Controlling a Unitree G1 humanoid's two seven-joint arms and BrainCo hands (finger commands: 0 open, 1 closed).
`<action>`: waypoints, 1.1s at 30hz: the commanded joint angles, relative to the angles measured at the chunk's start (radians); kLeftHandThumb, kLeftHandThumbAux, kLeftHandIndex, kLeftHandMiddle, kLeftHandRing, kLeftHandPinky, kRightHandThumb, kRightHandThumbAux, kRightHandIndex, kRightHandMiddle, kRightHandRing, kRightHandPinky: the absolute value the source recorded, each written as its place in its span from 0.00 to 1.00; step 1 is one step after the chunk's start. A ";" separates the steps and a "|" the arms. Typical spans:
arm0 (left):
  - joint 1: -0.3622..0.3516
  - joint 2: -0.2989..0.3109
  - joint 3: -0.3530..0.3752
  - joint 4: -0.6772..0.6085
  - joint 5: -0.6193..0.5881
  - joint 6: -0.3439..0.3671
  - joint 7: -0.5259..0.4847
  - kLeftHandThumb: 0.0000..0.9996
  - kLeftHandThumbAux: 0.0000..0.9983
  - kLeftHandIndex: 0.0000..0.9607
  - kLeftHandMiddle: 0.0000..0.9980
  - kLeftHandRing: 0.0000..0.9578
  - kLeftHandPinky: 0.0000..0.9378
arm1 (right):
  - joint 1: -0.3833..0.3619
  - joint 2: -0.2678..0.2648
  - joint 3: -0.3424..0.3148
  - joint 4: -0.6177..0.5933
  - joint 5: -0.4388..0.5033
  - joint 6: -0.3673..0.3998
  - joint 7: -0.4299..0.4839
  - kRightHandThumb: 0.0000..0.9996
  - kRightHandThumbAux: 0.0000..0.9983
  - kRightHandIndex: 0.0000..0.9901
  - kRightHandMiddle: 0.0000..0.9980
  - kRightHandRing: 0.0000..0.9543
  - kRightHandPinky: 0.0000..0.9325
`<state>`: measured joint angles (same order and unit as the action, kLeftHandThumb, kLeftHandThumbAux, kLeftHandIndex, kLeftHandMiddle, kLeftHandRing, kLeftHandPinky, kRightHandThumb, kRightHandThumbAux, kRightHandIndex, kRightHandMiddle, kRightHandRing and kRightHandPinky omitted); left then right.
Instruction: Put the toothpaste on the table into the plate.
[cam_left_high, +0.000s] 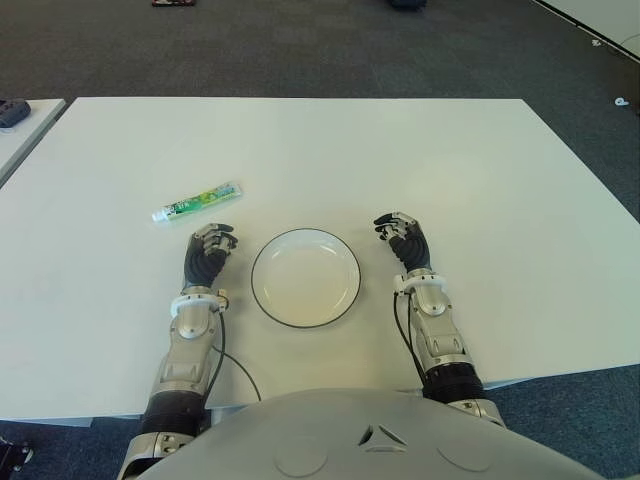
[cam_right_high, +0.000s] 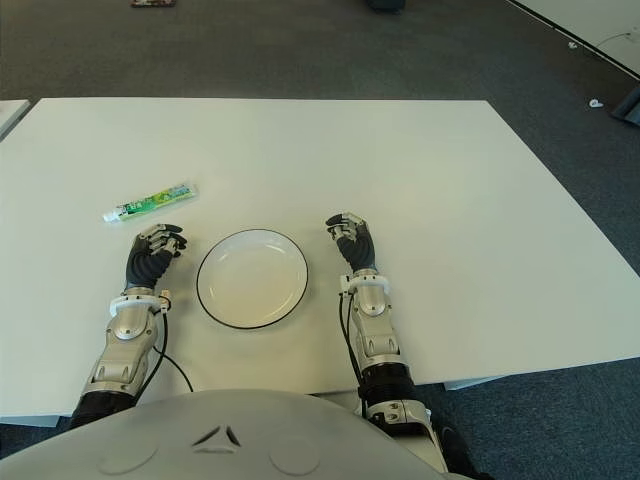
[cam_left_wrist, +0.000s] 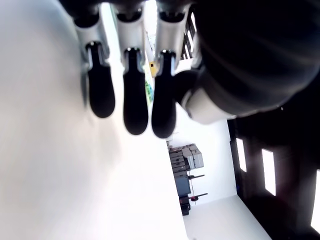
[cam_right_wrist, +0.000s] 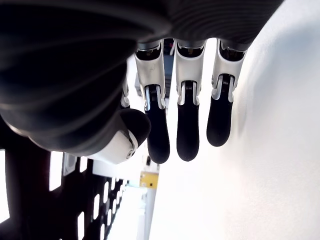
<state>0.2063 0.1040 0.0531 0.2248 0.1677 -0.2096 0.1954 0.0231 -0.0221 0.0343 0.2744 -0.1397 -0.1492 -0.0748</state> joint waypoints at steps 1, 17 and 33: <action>-0.008 0.028 -0.020 0.038 0.086 -0.026 0.052 0.70 0.72 0.45 0.54 0.56 0.55 | 0.001 0.000 0.001 0.010 0.002 0.013 -0.002 0.71 0.73 0.42 0.43 0.42 0.44; -0.165 0.190 -0.074 0.053 0.490 0.200 0.262 0.71 0.69 0.44 0.41 0.43 0.44 | -0.010 0.005 -0.001 0.027 0.005 0.008 -0.009 0.71 0.73 0.42 0.43 0.42 0.44; -0.394 0.422 -0.224 0.247 0.669 0.405 0.092 0.57 0.26 0.02 0.02 0.02 0.02 | -0.014 0.006 -0.005 0.034 0.009 0.008 -0.016 0.71 0.73 0.42 0.42 0.41 0.43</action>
<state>-0.1390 0.4807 -0.1307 0.3972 0.7977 0.1718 0.3353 0.0167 -0.0180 0.0338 0.2931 -0.1377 -0.1492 -0.0878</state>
